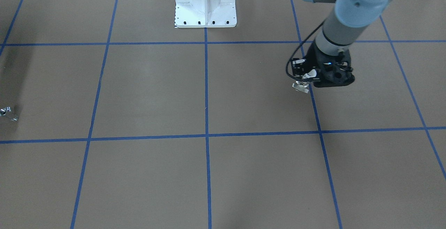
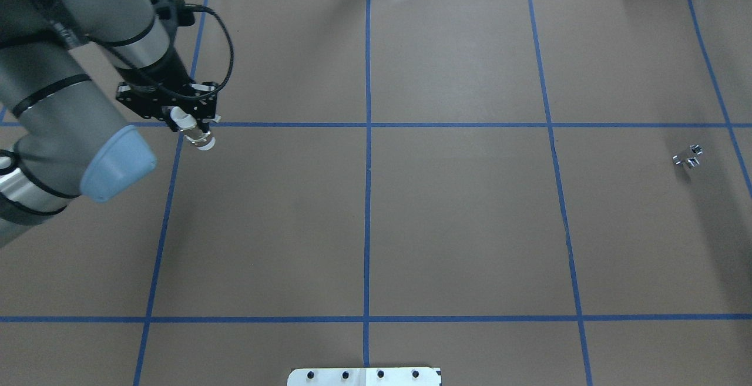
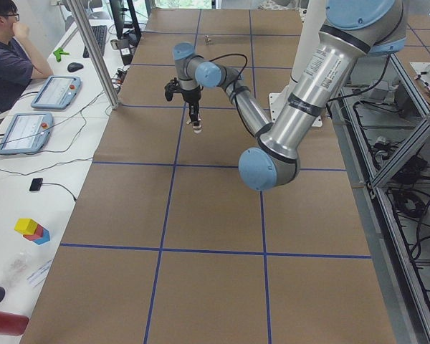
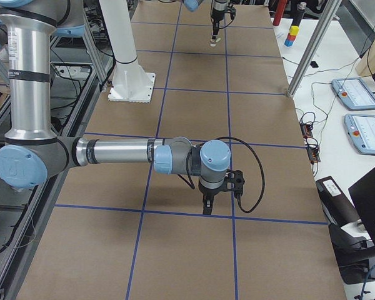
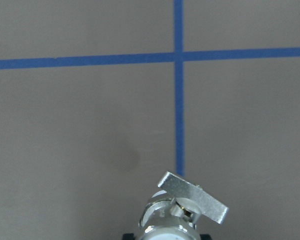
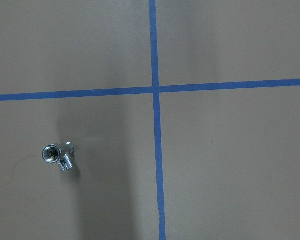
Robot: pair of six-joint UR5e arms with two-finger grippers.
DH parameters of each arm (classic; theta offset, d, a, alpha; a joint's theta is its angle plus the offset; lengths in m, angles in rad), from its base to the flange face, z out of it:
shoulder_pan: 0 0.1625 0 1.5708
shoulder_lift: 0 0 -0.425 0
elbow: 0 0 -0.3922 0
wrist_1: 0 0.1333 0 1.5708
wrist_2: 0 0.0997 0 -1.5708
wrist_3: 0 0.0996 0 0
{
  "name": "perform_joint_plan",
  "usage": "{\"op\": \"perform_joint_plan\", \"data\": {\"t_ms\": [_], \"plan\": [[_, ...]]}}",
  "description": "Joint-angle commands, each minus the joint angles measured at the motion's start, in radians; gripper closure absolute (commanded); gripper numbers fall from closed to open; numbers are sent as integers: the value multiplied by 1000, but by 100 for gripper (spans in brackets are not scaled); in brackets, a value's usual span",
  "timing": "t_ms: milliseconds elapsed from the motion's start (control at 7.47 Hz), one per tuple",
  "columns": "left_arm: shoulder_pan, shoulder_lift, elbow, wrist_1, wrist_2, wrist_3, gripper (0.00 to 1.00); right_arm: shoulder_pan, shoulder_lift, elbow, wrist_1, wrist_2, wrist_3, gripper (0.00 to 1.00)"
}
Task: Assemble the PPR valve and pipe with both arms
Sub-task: 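Carry the valve with the left gripper toward the table center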
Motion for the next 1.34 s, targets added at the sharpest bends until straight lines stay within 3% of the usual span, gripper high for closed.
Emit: {"op": "perform_joint_plan", "data": {"t_ms": [0, 134, 268, 401, 535, 1204], "plan": [[104, -256, 196, 47, 68, -119, 100, 0, -2, 2, 2, -3, 0, 1], [123, -379, 346, 20, 88, -144, 100, 0, -2, 5, 2, -3, -1, 1], [147, -425, 472, -120, 90, -205, 100, 0, -2, 5, 2, -3, -1, 1], [163, -427, 586, -314, 93, -279, 100, 0, 4, 5, 2, -3, 2, 1], [165, -434, 655, -375, 94, -278, 100, 0, 8, 5, 2, -5, 0, 1], [221, -438, 693, -410, 136, -270, 100, 0, 10, 0, 0, 0, 2, 1]]}}
